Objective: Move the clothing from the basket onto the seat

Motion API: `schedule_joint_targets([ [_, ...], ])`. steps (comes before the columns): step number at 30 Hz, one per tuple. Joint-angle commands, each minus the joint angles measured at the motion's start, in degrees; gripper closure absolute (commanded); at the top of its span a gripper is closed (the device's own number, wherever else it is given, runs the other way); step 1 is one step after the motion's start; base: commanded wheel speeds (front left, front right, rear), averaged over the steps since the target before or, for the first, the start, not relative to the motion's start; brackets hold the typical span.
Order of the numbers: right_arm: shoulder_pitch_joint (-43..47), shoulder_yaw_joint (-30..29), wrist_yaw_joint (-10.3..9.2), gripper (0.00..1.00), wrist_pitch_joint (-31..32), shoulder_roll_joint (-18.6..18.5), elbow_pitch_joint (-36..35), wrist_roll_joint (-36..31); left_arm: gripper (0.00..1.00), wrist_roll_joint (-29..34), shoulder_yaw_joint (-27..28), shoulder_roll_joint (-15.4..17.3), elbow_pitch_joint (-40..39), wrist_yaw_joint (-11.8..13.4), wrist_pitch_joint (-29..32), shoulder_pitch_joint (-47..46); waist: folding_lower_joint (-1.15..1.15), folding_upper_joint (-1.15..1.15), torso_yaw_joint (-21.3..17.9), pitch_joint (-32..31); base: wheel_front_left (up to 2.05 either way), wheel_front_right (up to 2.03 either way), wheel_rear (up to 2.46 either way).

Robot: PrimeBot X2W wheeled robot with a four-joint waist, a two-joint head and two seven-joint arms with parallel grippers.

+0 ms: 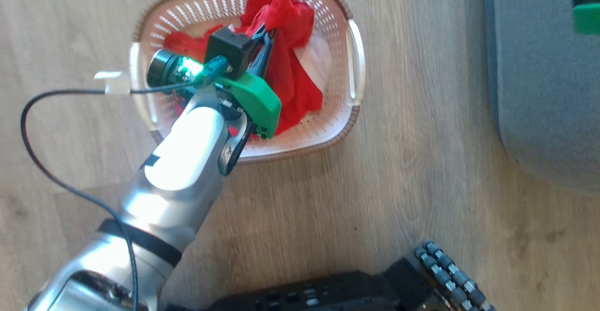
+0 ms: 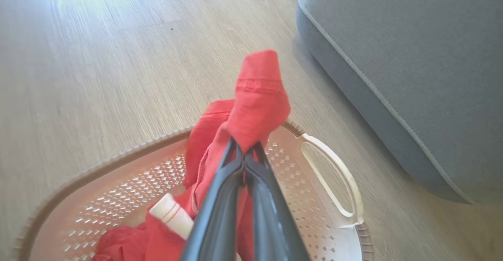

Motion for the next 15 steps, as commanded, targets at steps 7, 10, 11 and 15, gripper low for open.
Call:
schedule_joint_targets([
  [7,5.32,2.30,-0.01,0.00,-0.35,-0.30,1.51,-0.31,1.00,4.29,7.36,0.27,-7.03,-1.09,-0.56,7.57,0.00,0.00,4.34,-10.12,0.00,0.00,0.00],
  [10,6.83,2.98,-0.01,0.00,-0.35,0.44,2.87,-0.64,1.00,5.58,9.89,0.27,-9.29,-1.48,-0.56,10.74,0.00,0.00,5.14,-13.49,0.00,0.00,0.00],
  [11,7.37,3.15,-0.01,0.00,-0.35,0.70,3.35,-0.74,1.00,5.98,10.62,0.27,-10.10,-1.64,-0.56,11.74,0.00,0.00,5.42,-14.62,0.00,0.00,0.00],
  [15,9.72,3.45,-0.01,0.00,-0.35,1.78,5.42,-1.17,1.00,7.23,13.15,0.27,-13.10,-2.34,-0.56,15.42,0.00,0.00,6.59,-19.09,0.00,0.00,0.00],
])
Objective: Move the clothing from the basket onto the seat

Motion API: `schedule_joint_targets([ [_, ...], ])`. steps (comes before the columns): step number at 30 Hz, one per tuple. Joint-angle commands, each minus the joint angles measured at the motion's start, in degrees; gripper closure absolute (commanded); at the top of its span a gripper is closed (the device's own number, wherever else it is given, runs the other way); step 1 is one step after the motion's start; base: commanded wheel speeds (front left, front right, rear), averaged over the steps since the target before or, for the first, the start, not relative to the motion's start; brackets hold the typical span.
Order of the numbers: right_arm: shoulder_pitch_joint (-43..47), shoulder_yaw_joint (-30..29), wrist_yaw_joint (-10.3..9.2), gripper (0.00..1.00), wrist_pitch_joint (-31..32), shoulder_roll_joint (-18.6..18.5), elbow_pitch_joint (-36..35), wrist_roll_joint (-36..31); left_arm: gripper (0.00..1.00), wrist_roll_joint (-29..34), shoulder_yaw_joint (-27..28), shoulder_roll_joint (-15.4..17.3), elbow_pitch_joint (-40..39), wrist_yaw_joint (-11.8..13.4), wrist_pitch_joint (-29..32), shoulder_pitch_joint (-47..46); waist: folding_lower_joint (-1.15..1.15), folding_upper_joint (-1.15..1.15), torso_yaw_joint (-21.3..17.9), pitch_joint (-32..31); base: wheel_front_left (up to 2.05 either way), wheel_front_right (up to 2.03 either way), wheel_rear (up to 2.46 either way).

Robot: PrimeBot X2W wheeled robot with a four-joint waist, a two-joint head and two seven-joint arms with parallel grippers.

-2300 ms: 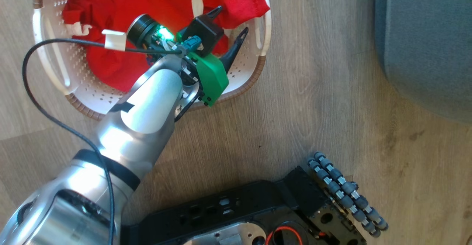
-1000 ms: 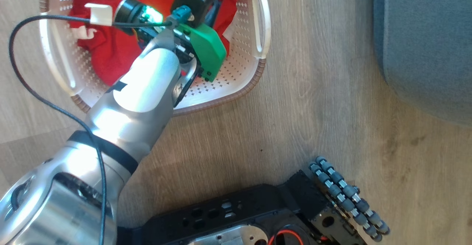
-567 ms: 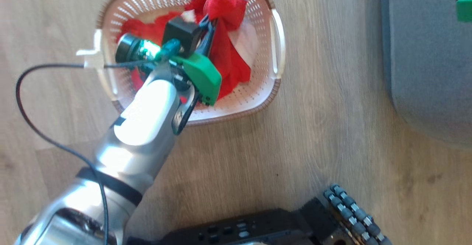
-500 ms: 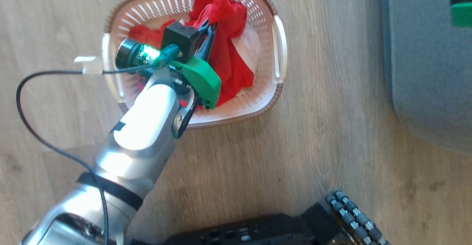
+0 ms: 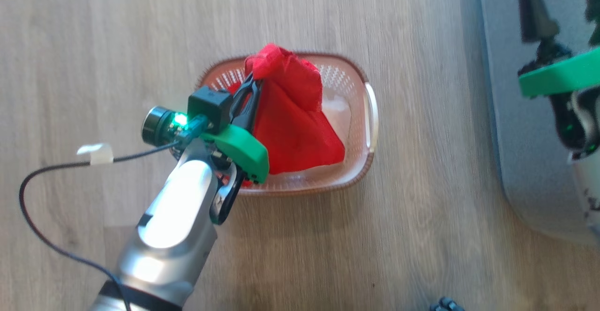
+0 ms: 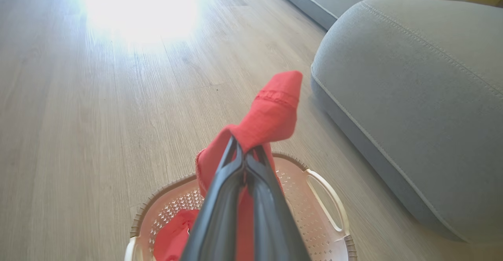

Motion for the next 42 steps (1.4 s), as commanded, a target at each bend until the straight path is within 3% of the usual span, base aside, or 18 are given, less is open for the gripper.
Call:
schedule_joint_targets([
  [1,2.20,0.42,-0.01,0.00,-0.36,0.32,-0.83,-0.41,1.00,0.72,2.54,0.52,-2.88,-0.42,-0.56,0.93,0.01,-0.01,1.95,-4.62,0.00,0.00,0.00],
  [20,14.25,-0.02,-0.01,0.00,-0.36,8.52,6.11,-2.84,1.00,6.68,10.70,0.52,-13.03,-5.19,-0.56,9.58,0.01,-0.01,4.38,-21.41,0.00,0.00,0.00],
  [42,17.90,1.19,-0.01,0.00,-0.36,11.14,6.97,-2.40,1.00,7.34,8.63,0.52,-29.43,-6.15,-0.56,2.43,0.01,-0.01,4.58,-24.98,0.00,0.00,0.00],
])
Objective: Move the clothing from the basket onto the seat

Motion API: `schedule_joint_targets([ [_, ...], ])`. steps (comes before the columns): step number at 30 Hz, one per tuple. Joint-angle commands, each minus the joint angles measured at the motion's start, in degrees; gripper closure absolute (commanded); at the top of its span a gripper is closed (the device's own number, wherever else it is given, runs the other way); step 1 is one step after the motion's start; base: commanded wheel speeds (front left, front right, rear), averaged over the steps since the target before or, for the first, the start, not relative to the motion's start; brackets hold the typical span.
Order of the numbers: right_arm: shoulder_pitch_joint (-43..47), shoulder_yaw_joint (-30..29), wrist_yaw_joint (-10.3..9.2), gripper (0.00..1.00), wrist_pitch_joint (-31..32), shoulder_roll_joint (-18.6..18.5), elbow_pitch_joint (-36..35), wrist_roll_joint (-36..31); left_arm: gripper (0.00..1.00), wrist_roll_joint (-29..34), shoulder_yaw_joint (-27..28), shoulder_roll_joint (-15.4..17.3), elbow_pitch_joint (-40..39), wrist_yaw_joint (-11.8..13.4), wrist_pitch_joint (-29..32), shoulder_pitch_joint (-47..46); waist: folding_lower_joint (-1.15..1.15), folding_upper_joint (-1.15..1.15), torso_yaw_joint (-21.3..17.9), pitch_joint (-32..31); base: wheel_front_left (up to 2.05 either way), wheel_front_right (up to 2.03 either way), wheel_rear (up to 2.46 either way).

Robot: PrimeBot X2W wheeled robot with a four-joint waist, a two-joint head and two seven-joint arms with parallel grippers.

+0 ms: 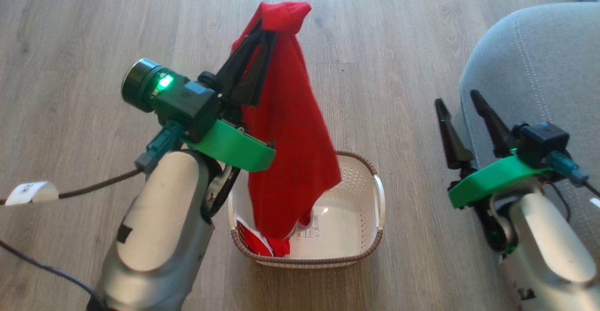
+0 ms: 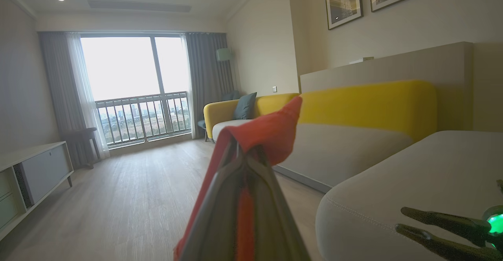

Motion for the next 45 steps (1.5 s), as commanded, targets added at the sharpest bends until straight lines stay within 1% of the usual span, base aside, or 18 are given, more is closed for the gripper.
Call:
schedule_joint_targets([
  [1,-0.68,2.66,-0.01,0.00,-0.36,0.62,-3.16,1.16,1.00,-0.33,1.09,0.56,-2.70,0.04,-0.56,-3.33,0.01,0.00,-0.05,0.01,0.00,0.00,0.00],
  [7,-2.10,12.59,-0.01,0.00,-0.36,-1.47,-11.39,6.49,1.00,-0.64,-0.57,0.56,-3.23,0.64,-0.56,-3.75,0.01,0.00,-0.40,0.35,0.00,0.00,0.00],
  [9,-3.02,15.92,-0.01,0.00,-0.36,-2.24,-13.03,7.60,1.00,-0.84,-1.18,0.56,-3.25,0.75,-0.56,-3.83,0.01,0.00,-0.43,0.45,0.00,0.00,0.00],
  [14,-6.36,23.95,-0.01,0.00,-0.36,-3.59,-13.09,9.66,1.00,-1.22,-3.13,0.56,-3.15,0.82,-0.56,-4.15,0.01,0.00,0.14,0.42,0.00,0.00,0.00],
  [17,-8.62,28.27,-0.01,0.00,-0.36,-3.32,-11.00,10.74,1.00,-1.51,-4.73,0.56,-3.32,0.74,-0.56,-4.27,0.01,0.00,0.89,0.16,0.00,0.00,0.00],
  [19,-10.01,30.37,-0.01,0.00,-0.36,-2.94,-8.16,10.65,1.00,-1.78,-5.82,0.56,-3.46,0.80,-0.56,-4.19,0.01,0.00,1.48,-0.03,0.00,0.00,0.00],
  [25,-14.21,35.29,-0.01,0.00,-0.36,0.82,3.05,10.17,1.00,-3.33,-9.21,0.56,-3.37,1.09,-0.56,-4.35,0.01,0.00,3.76,-0.38,0.00,0.00,0.00],
  [26,-14.84,36.08,-0.01,0.00,-0.36,1.65,4.55,10.64,1.00,-3.66,-9.83,0.56,-3.39,1.16,-0.56,-4.46,0.01,0.00,4.26,-0.41,0.00,0.00,0.00],
  [27,-14.84,36.08,-0.01,0.00,-0.36,1.65,4.55,10.64,1.00,-3.66,-9.83,0.56,-3.39,1.16,-0.56,-4.46,0.01,0.00,4.26,-0.41,0.00,0.00,0.00],
  [29,-16.14,37.71,-0.01,0.00,-0.36,2.80,7.63,11.52,1.00,-4.24,-11.00,0.56,-3.45,1.27,-0.56,-4.69,0.01,0.00,5.27,-0.39,0.00,0.00,0.00],
  [31,-17.21,38.87,-0.01,0.00,-0.36,3.97,9.97,13.40,1.00,-4.63,-12.03,0.56,-3.56,1.37,-0.56,-4.83,0.01,0.00,6.22,-0.35,0.00,0.00,0.00],
  [32,-17.78,39.52,-0.01,0.51,-0.36,4.24,11.24,14.08,1.00,-4.80,-12.41,0.56,-3.46,1.46,-0.56,-4.72,0.01,0.00,6.60,-0.37,0.00,0.00,0.00],
  [33,-18.39,39.56,-0.01,0.84,-0.36,4.45,12.22,14.67,1.00,-4.84,-12.65,0.56,-3.30,1.58,-0.56,-4.59,0.01,0.00,6.89,-0.31,0.00,0.00,0.00],
  [34,-18.86,39.31,-0.01,1.00,-0.36,4.61,13.12,15.15,1.00,-4.95,-12.75,0.56,-3.17,1.72,-0.56,-4.44,0.01,0.00,7.10,-0.24,0.00,0.00,0.00],
  [39,-19.77,38.78,-0.01,1.00,-0.36,4.26,14.36,15.67,1.00,-4.91,-12.39,0.56,-2.96,2.05,-0.56,-3.99,0.01,0.00,7.29,0.22,0.00,0.00,0.00],
  [43,-19.40,36.76,-0.01,1.00,-0.36,3.65,12.96,14.98,1.00,-4.89,-11.55,0.56,-3.33,2.56,-0.56,-3.72,0.01,0.00,6.24,0.81,0.00,0.00,0.00],
  [44,-19.19,36.14,-0.01,1.00,-0.36,3.42,12.38,14.75,0.69,-4.79,-11.58,0.56,-3.30,2.42,-0.56,-3.64,0.01,0.00,5.94,0.94,0.00,0.00,0.00],
  [45,-18.88,35.58,-0.01,1.00,-0.36,3.17,11.74,14.53,0.00,-4.54,-11.64,0.56,-2.93,2.19,-0.56,-3.50,0.01,0.00,5.63,1.03,0.00,0.00,0.00],
])
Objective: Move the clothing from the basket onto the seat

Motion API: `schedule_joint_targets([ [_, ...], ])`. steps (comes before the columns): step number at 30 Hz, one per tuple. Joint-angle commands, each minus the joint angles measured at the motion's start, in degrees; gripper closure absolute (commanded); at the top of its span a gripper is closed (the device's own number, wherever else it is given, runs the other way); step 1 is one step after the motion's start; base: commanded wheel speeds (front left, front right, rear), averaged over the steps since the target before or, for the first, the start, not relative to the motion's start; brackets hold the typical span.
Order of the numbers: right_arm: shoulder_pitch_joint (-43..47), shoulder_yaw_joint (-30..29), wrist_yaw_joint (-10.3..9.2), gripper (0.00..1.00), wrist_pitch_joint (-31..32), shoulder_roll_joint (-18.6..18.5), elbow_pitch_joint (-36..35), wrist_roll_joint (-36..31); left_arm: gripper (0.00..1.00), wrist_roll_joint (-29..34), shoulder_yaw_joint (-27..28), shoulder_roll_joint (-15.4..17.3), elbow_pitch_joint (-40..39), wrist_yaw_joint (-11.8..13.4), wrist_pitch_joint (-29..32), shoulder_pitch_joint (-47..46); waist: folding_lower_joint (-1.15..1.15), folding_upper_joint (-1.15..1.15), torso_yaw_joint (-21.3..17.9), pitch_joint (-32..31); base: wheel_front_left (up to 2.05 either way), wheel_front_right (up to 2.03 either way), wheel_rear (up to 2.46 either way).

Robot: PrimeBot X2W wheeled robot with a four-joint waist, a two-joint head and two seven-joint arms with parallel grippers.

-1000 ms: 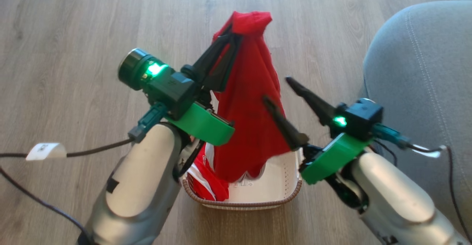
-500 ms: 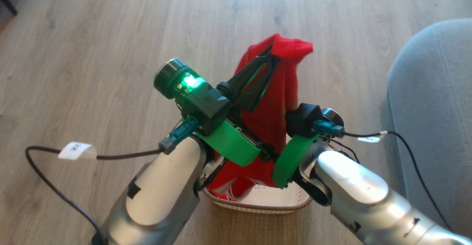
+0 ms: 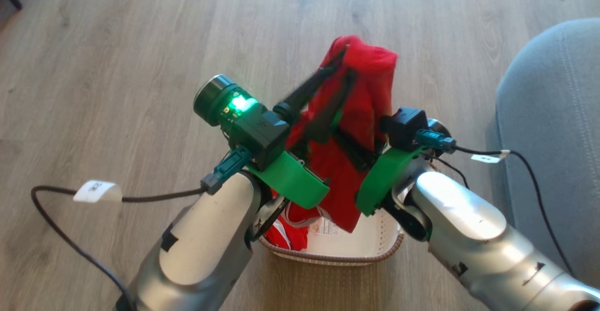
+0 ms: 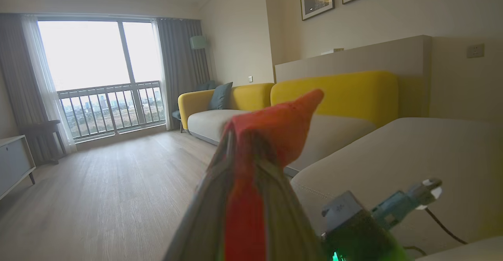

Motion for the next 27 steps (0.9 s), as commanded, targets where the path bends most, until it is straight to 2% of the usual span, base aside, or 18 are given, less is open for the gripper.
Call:
schedule_joint_targets([
  [1,-0.44,-0.71,-0.01,1.00,-0.38,0.00,-2.43,-0.68,0.00,0.23,2.15,0.49,-1.44,-0.08,-0.54,-1.98,0.00,0.00,-0.67,0.34,0.00,0.00,0.00],
  [10,0.85,-6.88,-0.01,1.00,-0.38,-4.07,-8.74,-2.37,0.00,2.45,4.78,0.49,2.02,-1.45,-0.54,0.04,0.00,0.00,-6.17,2.41,0.00,0.00,0.00],
  [19,3.50,-14.35,-0.01,1.00,-0.38,-6.86,-14.85,-3.57,0.00,5.86,8.93,1.05,4.79,-2.95,-0.54,3.06,0.00,0.00,-15.43,3.75,0.00,0.00,0.00],
  [20,4.36,-16.00,-0.01,1.00,-0.38,-7.20,-15.88,-3.74,0.00,6.60,9.82,1.36,5.28,-3.18,-0.54,3.64,0.00,0.00,-17.54,3.93,0.00,0.00,0.00],
  [27,6.70,-19.86,-0.01,1.00,-0.38,-7.18,-18.62,-4.13,0.00,7.74,12.76,2.05,6.51,-3.64,-0.54,5.66,0.00,0.00,-24.20,4.36,0.00,0.00,0.00],
])
